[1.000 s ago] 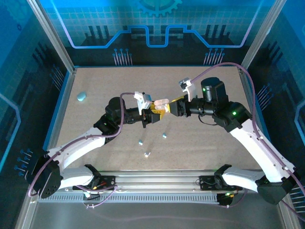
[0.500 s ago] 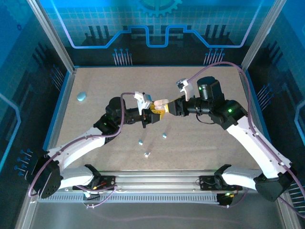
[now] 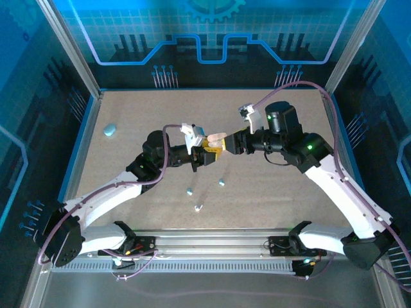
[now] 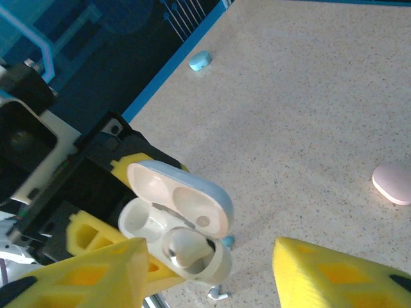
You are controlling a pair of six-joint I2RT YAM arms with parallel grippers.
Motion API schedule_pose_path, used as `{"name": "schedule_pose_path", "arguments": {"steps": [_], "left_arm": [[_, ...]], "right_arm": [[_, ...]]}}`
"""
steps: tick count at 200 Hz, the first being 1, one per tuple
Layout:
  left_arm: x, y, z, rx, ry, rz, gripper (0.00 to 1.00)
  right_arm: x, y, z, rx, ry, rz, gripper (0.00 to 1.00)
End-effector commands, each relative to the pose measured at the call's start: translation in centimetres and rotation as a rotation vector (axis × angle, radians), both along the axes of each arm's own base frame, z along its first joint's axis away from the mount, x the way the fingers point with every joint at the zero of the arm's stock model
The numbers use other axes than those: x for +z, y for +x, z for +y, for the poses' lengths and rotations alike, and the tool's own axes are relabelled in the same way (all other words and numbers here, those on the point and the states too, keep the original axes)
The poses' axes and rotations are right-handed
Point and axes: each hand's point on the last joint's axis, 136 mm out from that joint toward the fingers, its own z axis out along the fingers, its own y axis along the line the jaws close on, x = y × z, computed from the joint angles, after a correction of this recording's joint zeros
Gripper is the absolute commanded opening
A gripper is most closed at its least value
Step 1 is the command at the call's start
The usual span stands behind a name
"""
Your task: Insert wireless bluetooth earbuds into charging case
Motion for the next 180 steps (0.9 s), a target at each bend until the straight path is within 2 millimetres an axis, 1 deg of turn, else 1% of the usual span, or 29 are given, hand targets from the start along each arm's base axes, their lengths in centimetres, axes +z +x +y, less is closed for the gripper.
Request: {"name": "schedule_pose_path", "arguments": {"steps": [1, 13, 25, 38, 53, 74, 90, 101, 116, 126, 143, 154, 165, 180], "left_arm": [[1.5, 0.3, 0.6, 0.055, -0.003, -0.055, 0.28], [1.2, 0.8, 1.0, 0.09, 0.01, -0.048, 0.27], [1.0, 1.3, 1.5, 0.137, 0.019, -0.038, 0.27], [0.9, 1.9, 2.5, 0.206, 0.028, -0.033, 0.27], [0.8, 2.7, 4.2, 0.284, 0.031, -0.008, 0.27], [0.4, 4.0, 7.4, 0.381, 0.01, 0.049, 0.27], [0.2, 4.7, 10.0, 0.461, -0.014, 0.083, 0.27], [0.2, 5.2, 11.8, 0.514, -0.033, 0.102, 0.27], [0.2, 5.4, 13.5, 0.562, -0.041, 0.118, 0.27], [0.0, 5.5, 14.1, 0.583, -0.036, 0.124, 0.27], [0.0, 5.5, 15.0, 0.623, -0.025, 0.127, 0.27], [-0.1, 5.5, 15.3, 0.636, -0.023, 0.129, 0.27], [-0.1, 5.4, 15.4, 0.64, -0.022, 0.129, 0.27], [-0.2, 5.4, 15.5, 0.643, -0.019, 0.129, 0.27]], "right_arm": [[3.8, -0.5, -1.7, -0.057, 0.057, -0.089, 0.59], [3.9, -0.2, -2.9, -0.109, 0.057, -0.106, 0.59], [3.0, 0.2, -4.1, -0.152, 0.038, -0.096, 0.58], [1.3, 0.2, -4.7, -0.166, 0.011, -0.063, 0.56], [-1.4, -0.5, -4.3, -0.106, -0.036, -0.02, 0.52], [-5.7, -2.2, -2.4, 0.041, -0.066, 0.073, 0.48], [-8.9, -3.8, -0.3, 0.151, -0.104, 0.119, 0.47], [-11.4, -4.8, 1.1, 0.213, -0.158, 0.119, 0.47], [-14.7, -6.1, 3.1, 0.316, -0.234, 0.086, 0.48], [-16.8, -6.8, 4.3, 0.385, -0.287, 0.057, 0.47], [-19.8, -8.2, 6.2, 0.531, -0.362, -0.002, 0.48], [-21.4, -9.5, 7.4, 0.654, -0.419, -0.051, 0.49], [-23.0, -10.2, 8.1, 0.741, -0.491, -0.101, 0.5], [-24.7, -11.3, 8.9, 0.875, -0.534, -0.143, 0.52]]}}
